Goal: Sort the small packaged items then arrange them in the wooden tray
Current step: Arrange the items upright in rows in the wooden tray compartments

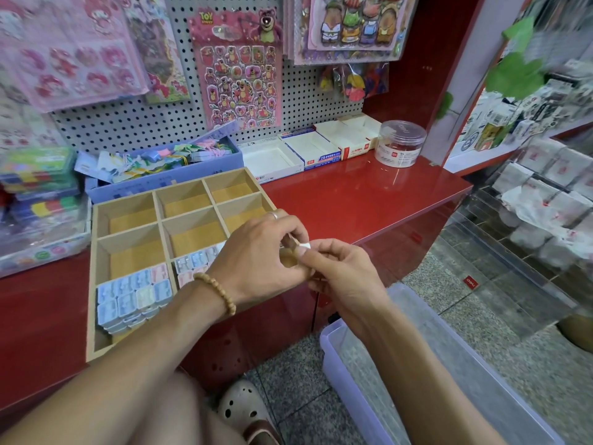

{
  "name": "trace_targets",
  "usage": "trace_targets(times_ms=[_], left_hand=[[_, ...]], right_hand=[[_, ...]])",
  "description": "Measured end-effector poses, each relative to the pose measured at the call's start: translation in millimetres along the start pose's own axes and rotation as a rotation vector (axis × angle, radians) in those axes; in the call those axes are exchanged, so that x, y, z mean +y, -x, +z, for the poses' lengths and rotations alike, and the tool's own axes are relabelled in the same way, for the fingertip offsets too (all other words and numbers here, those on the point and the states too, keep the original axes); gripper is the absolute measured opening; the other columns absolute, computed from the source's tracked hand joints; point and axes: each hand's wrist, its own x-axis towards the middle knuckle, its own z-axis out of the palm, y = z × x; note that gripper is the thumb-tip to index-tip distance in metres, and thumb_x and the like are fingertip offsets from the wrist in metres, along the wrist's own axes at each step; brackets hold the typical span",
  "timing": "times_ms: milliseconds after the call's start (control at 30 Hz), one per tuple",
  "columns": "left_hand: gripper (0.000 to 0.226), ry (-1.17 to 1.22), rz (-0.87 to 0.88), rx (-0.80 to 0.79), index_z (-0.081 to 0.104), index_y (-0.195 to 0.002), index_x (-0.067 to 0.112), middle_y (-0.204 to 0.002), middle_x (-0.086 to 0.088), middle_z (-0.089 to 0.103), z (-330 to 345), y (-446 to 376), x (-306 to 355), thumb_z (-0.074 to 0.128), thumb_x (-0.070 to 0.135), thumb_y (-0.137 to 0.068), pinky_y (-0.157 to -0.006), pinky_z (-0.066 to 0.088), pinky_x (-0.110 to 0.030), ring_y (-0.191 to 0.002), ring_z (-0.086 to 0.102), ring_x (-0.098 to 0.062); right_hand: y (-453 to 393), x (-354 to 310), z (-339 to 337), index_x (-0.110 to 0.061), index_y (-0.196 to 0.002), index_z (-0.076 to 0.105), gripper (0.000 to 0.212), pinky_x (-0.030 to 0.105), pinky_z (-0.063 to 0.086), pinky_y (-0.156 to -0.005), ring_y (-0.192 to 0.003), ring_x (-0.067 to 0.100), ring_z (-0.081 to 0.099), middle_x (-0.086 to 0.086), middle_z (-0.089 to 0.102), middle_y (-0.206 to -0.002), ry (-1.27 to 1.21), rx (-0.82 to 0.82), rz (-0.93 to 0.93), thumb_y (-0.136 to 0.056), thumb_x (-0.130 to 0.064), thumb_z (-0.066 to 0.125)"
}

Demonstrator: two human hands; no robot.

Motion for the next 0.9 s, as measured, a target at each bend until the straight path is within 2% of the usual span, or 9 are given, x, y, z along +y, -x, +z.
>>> trace_targets(times_ms=[67,167,300,400,467,567,700,800,900], left_hand=[[0.025,0.013,0.004,-0.009,0.067,-0.084,0.029,-0.081,0.013,0.064,-1.9,0.7,-2.3,0.068,0.043,-0.064,-0.068,0.050,-0.033,-0.078,0.059,-0.006],[0.030,0.028,-0.010,-0.010,0.072,-0.090,0.028,-0.083,0.015,0.065,-5.4,3.3,-8.1,0.073,0.041,-0.063,-0.068,0.049,-0.025,-0.080,0.059,-0.005],[0.025,0.068,-0.048,-0.005,0.072,-0.086,0.028,-0.080,0.017,0.063,-12.3,7.0,-11.3,0.081,0.027,-0.063,-0.067,0.044,-0.013,-0.079,0.058,-0.003],[0.023,-0.037,-0.138,-0.006,0.070,-0.086,0.030,-0.082,0.014,0.062,-16.7,4.8,-24.0,0.075,0.037,-0.065,-0.072,0.050,-0.025,-0.077,0.059,-0.004],[0.028,-0.168,-0.260,-0.037,0.070,-0.094,0.026,-0.086,0.011,0.060,-17.0,1.1,-40.0,0.080,0.037,-0.070,-0.077,0.051,-0.034,-0.082,0.058,-0.010],[0.033,-0.281,-0.385,-0.067,0.069,-0.100,0.024,-0.085,0.010,0.058,-12.2,-4.6,-58.2,0.080,0.038,-0.073,-0.078,0.051,-0.037,-0.083,0.056,-0.014],[0.029,-0.400,-0.373,-0.113,0.069,-0.102,0.025,-0.086,0.010,0.061,4.8,-8.9,-65.6,0.075,0.042,-0.079,-0.072,0.048,-0.030,-0.087,0.054,-0.012],[0.028,-0.495,-0.322,-0.098,0.070,-0.105,0.026,-0.094,0.008,0.065,14.3,-11.3,-66.5,0.070,0.044,-0.084,-0.071,0.041,-0.026,-0.095,0.053,-0.013],[0.030,-0.521,-0.303,-0.083,0.071,-0.105,0.026,-0.094,0.007,0.067,15.4,-12.9,-67.7,0.068,0.046,-0.084,-0.079,0.043,-0.029,-0.096,0.053,-0.015]], right_hand=[[-0.6,-3.2,3.1,-0.007,-0.086,0.070,0.008,0.021,0.049,-0.057,-0.058,0.009,0.056,0.003,0.061,-0.066,-0.019,0.000,0.002,-0.090,-0.014,0.072],[-3.5,-4.7,7.4,-0.007,-0.083,0.070,0.014,0.023,0.051,-0.060,-0.056,0.009,0.055,-0.004,0.057,-0.058,-0.060,-0.022,0.039,-0.095,-0.009,0.063],[-7.7,-5.4,12.5,-0.007,-0.085,0.070,0.015,0.025,0.051,-0.062,-0.057,0.008,0.058,-0.004,0.054,-0.061,0.008,-0.064,0.058,-0.095,-0.010,0.060],[-13.3,-8.9,10.2,0.002,-0.098,0.070,0.015,0.023,0.047,-0.060,-0.067,0.012,0.058,0.003,0.064,-0.072,0.111,-0.039,0.025,-0.095,-0.007,0.058],[-17.8,-12.0,2.9,-0.002,-0.099,0.070,0.014,0.024,0.047,-0.060,-0.070,0.013,0.057,0.006,0.066,-0.078,0.176,0.032,-0.026,-0.096,-0.006,0.057],[-22.4,-15.2,-11.7,-0.009,-0.093,0.070,0.014,0.029,0.052,-0.065,-0.070,0.013,0.059,0.008,0.067,-0.080,0.221,0.122,-0.077,-0.095,-0.005,0.057],[-28.1,-10.4,-27.0,-0.016,-0.093,0.071,0.013,0.047,0.057,-0.083,-0.075,0.015,0.061,0.008,0.067,-0.085,0.294,0.162,-0.111,-0.094,-0.010,0.060],[-29.9,-4.9,-31.8,-0.019,-0.095,0.071,0.010,0.051,0.055,-0.084,-0.076,0.017,0.059,0.009,0.065,-0.086,0.326,0.191,-0.134,-0.094,-0.015,0.062],[-32.4,-1.7,-34.9,-0.019,-0.095,0.071,0.009,0.053,0.054,-0.084,-0.076,0.019,0.060,0.015,0.066,-0.088,0.334,0.225,-0.145,-0.095,-0.017,0.062]])
